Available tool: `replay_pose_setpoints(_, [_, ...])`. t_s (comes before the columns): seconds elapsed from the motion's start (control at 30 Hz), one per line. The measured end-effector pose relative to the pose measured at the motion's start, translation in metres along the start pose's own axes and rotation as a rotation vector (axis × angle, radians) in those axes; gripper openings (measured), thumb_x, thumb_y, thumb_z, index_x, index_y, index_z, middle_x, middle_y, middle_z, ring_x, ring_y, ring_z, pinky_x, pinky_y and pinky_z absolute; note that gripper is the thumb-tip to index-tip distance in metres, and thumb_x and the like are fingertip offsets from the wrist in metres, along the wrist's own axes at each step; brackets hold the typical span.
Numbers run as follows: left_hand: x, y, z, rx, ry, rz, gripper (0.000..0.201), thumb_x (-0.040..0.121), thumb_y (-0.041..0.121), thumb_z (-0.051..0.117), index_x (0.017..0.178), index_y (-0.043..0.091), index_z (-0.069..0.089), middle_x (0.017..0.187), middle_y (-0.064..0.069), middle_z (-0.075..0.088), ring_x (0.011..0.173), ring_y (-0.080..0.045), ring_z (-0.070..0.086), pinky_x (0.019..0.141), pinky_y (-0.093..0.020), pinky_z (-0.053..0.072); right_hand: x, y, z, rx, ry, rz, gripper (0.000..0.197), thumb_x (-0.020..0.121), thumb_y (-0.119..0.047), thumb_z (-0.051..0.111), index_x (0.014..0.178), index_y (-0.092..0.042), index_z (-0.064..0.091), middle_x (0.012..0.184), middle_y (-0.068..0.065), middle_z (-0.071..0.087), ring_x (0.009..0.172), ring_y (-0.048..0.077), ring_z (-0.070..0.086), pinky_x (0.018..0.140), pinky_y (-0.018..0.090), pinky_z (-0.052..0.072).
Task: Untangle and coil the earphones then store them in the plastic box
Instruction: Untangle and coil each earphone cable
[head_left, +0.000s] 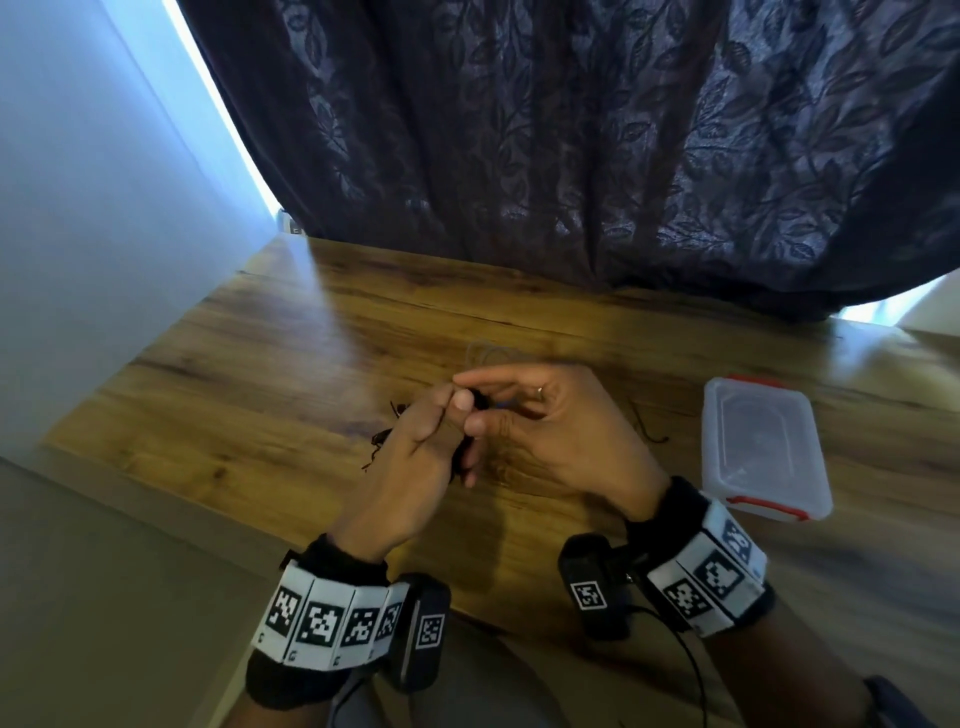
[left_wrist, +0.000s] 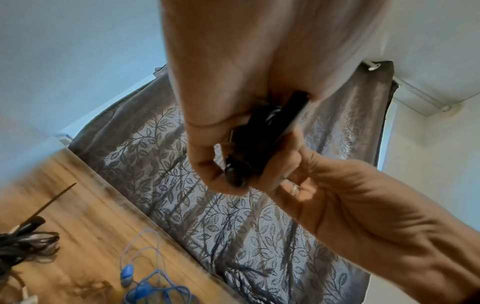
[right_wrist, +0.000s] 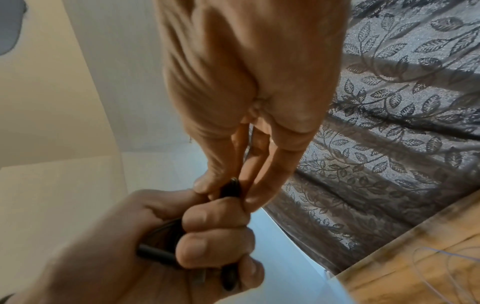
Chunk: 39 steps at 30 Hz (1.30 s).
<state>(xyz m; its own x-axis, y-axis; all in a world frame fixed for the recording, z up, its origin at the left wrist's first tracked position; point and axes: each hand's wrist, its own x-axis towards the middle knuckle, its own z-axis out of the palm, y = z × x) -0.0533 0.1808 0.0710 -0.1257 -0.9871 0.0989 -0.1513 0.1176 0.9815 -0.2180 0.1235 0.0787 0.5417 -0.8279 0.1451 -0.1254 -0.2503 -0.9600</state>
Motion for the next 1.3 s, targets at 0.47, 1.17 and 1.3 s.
replay_pose_setpoints(0.47, [-0.002,0.001,0.004,0.12,0.033,-0.059,0.041,0.104,0.042,0.036,0.077,0.016,0.053,0.059,-0.003,0.058,0.055,-0.024,0.054,0.063,-0.044,0.047,0.001,0.007,0.0,-0.072,0.005,0.021,0.017,0.092,-0.008,0.07,0.108,-0.013,0.075,0.089,-0.004,0.076,0.089,0.008,0.073,0.086,0.031,0.061])
replay_pose_setpoints(1.17, [-0.004,-0.031,0.015,-0.082,0.176,0.119,0.014,0.098,0.013,0.056,0.088,0.007,0.05,0.07,-0.011,0.057,0.066,-0.021,0.054,0.058,-0.028,0.045,-0.025,0.024,0.011,0.563,0.344,0.239,0.024,0.085,-0.001,0.074,0.109,0.0,0.073,0.099,0.015,0.078,0.092,0.027,0.076,0.082,0.032,0.062])
replay_pose_setpoints(1.3, [0.0,-0.037,0.014,-0.024,0.171,0.061,0.018,0.095,0.022,0.057,0.081,0.018,0.048,0.07,-0.008,0.054,0.068,-0.019,0.051,0.063,-0.031,0.041,-0.031,0.035,-0.013,0.401,0.287,0.31,0.022,0.089,-0.016,0.071,0.108,-0.006,0.074,0.097,0.009,0.078,0.09,0.022,0.077,0.084,0.036,0.062])
